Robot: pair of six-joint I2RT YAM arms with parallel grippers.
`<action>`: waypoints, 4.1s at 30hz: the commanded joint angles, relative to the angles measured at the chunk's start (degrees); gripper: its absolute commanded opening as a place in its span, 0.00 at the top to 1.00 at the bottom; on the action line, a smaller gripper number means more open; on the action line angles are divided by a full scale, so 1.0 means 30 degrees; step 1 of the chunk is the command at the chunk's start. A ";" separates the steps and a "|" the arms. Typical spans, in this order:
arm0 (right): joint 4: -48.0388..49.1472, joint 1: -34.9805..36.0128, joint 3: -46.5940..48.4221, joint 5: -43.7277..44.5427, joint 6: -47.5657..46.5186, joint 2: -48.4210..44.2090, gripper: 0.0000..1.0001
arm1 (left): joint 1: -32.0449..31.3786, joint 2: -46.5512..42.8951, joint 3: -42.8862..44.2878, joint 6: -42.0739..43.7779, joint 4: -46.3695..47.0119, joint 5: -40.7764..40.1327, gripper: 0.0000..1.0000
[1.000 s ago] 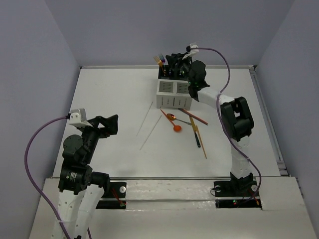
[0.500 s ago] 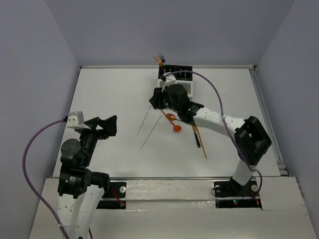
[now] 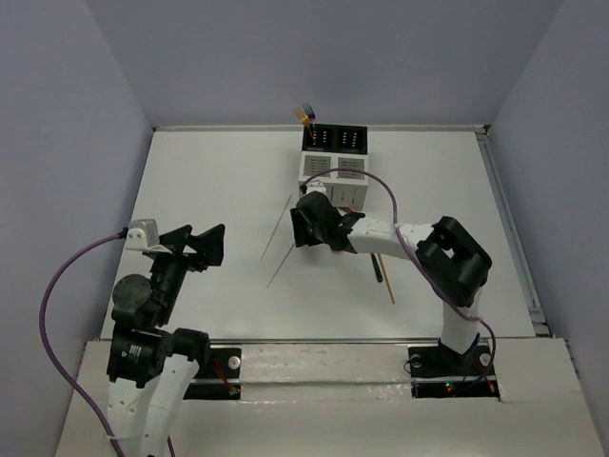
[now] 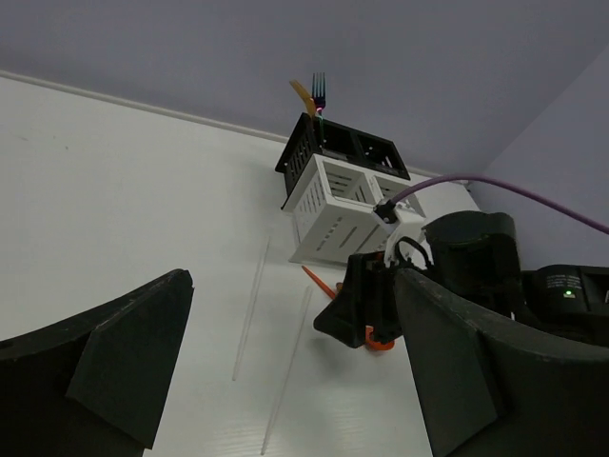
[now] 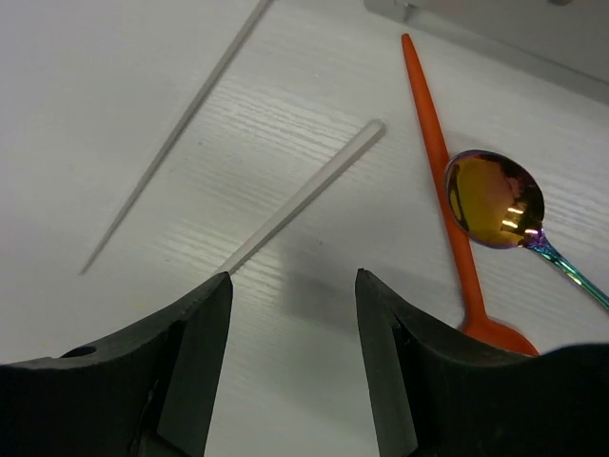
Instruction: Sort the eating utensils into containers
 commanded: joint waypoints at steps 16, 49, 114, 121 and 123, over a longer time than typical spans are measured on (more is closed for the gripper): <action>-0.2232 0.0302 0.4384 0.0182 0.0571 0.4841 0.59 | -0.0361 -0.0485 0.0135 0.0134 0.0897 -0.0092 0.01; -0.7424 0.0654 0.6905 -0.0609 -0.4294 0.6691 0.93 | -0.0361 -0.0280 0.0165 0.0134 0.0926 -0.0005 0.01; 1.7042 -0.9805 1.0600 -0.0694 -0.7223 0.6575 0.83 | 0.0371 0.1360 0.0194 0.0369 0.0985 0.0258 0.01; 1.5317 -0.9631 0.9601 -0.1165 -0.7399 0.4433 0.51 | 0.0547 0.0980 0.0194 0.0369 0.1015 0.0259 0.01; 1.4234 -0.9425 0.9162 -0.1311 -0.7195 0.3148 0.51 | 0.0547 0.0805 0.0194 0.0340 0.1073 0.0288 0.01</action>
